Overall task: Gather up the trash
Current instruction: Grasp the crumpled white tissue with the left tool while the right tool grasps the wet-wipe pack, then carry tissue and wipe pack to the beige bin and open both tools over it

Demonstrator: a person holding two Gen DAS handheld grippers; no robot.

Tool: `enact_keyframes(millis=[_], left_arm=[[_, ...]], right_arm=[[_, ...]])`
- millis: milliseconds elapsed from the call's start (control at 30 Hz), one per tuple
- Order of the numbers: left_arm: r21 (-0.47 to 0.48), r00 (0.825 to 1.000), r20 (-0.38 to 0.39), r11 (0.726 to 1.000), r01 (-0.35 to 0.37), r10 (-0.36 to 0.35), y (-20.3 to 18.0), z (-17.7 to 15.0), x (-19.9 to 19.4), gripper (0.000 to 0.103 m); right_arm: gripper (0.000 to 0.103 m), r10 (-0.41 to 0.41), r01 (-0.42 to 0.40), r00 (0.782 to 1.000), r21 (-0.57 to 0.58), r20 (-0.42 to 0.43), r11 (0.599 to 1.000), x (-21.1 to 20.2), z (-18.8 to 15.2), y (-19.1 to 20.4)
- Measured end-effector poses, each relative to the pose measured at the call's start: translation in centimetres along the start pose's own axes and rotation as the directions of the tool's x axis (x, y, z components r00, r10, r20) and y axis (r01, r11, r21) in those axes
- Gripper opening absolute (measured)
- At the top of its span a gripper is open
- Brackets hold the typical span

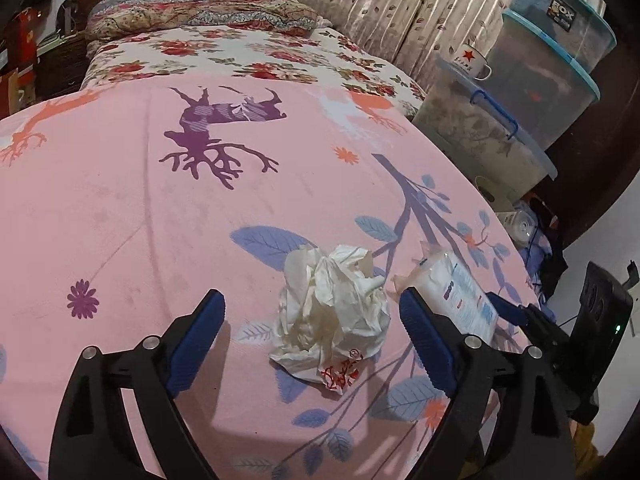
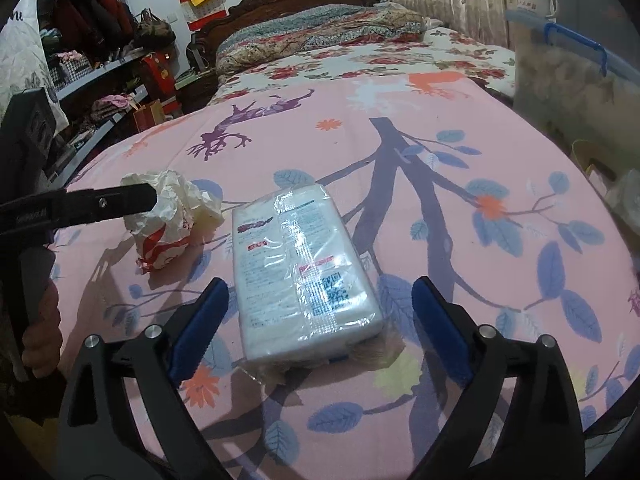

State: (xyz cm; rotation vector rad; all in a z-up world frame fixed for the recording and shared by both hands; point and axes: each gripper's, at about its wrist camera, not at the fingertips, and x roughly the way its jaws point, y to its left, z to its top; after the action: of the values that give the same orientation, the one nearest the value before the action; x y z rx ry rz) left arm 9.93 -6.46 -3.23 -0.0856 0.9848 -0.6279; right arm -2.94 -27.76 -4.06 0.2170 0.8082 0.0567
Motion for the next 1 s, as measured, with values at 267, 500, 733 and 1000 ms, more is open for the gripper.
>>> enact_keyframes(millis=[267,500,733,1000], left_arm=[[0.041,0.999,-0.048,0.999,-0.009,0.011,-1.2,-0.6,1.1,0.086],[0.112,0.997,-0.073,0.993,0.030,-0.022,-3.2,0.3,2.1,0.048],[0.219,0.980,-0.107,0.957,0.190,-0.170,-11.0,5.8,4.3,0.048],[0.413,0.940,-0.159,0.845,0.340,-0.301,-26.6,12.3,10.8,0.050]], right_arm=[[0.093,-0.010,0.010,1.000,-0.070,-0.001,0.997,0.4,-0.6,0.8],[0.065,0.032,-0.032,0.999,-0.026,0.004,0.999,0.1,-0.5,-1.5],[0.064,0.025,-0.048,0.991,0.174,0.132,0.984,-2.9,1.2,-8.0],[0.065,-0.219,0.098,0.938,0.400,0.270,0.912,-9.6,3.4,-21.9]])
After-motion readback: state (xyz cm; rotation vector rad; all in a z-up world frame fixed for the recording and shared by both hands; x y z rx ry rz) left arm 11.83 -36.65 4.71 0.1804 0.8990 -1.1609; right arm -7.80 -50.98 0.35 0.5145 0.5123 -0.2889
